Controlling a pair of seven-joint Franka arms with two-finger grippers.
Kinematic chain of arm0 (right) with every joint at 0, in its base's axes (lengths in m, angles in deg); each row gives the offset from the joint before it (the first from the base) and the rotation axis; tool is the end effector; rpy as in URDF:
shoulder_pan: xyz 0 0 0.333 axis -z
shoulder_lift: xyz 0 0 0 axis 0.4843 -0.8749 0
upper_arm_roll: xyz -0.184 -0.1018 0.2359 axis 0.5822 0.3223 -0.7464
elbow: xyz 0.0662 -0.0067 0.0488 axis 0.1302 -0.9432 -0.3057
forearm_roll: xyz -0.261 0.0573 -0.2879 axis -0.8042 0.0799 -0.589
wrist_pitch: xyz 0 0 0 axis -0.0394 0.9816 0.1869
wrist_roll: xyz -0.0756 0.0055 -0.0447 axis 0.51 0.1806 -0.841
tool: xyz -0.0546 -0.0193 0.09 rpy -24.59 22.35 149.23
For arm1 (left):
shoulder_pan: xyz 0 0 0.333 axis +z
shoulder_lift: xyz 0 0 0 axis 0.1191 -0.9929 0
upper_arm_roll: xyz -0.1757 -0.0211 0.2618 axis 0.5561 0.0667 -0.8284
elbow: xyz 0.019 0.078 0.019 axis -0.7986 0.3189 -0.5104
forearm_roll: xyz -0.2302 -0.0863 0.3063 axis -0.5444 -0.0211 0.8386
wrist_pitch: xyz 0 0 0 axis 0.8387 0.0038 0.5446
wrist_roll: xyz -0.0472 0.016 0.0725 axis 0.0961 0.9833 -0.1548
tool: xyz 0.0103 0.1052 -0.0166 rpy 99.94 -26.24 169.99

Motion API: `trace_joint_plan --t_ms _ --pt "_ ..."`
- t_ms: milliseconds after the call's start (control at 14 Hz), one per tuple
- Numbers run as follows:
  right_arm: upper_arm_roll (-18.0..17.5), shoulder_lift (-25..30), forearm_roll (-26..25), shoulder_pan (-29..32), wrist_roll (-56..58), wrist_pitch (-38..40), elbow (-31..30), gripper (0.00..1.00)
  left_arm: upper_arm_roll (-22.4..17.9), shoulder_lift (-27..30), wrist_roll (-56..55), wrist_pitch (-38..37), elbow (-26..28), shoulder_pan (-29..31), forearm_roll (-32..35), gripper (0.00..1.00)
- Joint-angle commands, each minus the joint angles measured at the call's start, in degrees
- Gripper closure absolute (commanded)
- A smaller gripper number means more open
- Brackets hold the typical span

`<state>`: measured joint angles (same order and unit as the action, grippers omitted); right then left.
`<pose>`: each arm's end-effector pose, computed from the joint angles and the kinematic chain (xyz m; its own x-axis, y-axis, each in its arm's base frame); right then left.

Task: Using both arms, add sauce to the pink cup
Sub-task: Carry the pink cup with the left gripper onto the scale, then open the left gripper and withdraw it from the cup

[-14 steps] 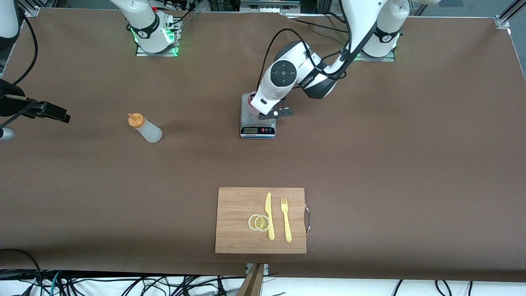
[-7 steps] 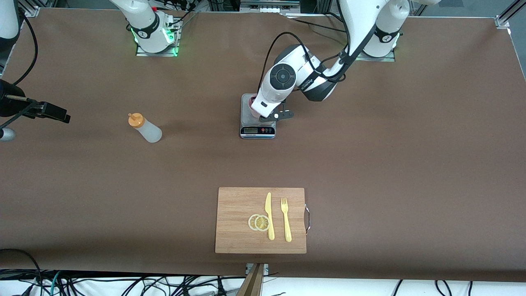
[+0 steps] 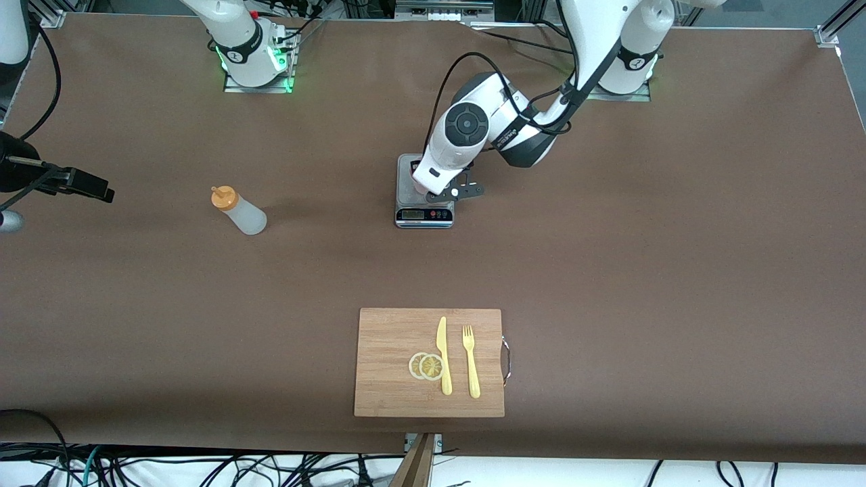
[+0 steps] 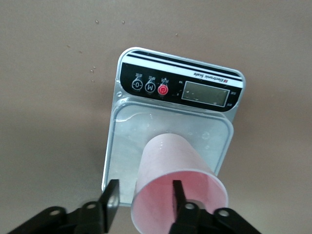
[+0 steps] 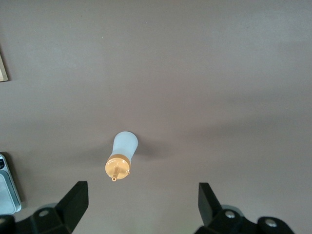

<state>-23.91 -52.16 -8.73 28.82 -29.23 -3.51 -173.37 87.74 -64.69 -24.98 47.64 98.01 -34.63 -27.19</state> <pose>0.6024 -0.0311 0.5689 0.9860 -0.1284 -0.1065 -0.1274 -0.9917 0.0164 0.4348 -0.4893 0.2796 0.9360 0.1957 -0.2925 0.2347 -0.9665 0.1044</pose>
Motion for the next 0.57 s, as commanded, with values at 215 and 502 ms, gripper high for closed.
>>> trace_joint_plan --t_ms 215,502 --pt "-0.1 -0.5 0.1 0.3 -0.1 0.7 1.3 0.0 -0.4 7.4 1.2 -6.7 0.1 2.6 1.5 0.0" --pt "-0.1 -0.5 -0.1 0.3 -0.1 0.8 1.3 0.0 -0.4 14.0 7.6 -13.4 0.3 9.7 1.3 0.0"
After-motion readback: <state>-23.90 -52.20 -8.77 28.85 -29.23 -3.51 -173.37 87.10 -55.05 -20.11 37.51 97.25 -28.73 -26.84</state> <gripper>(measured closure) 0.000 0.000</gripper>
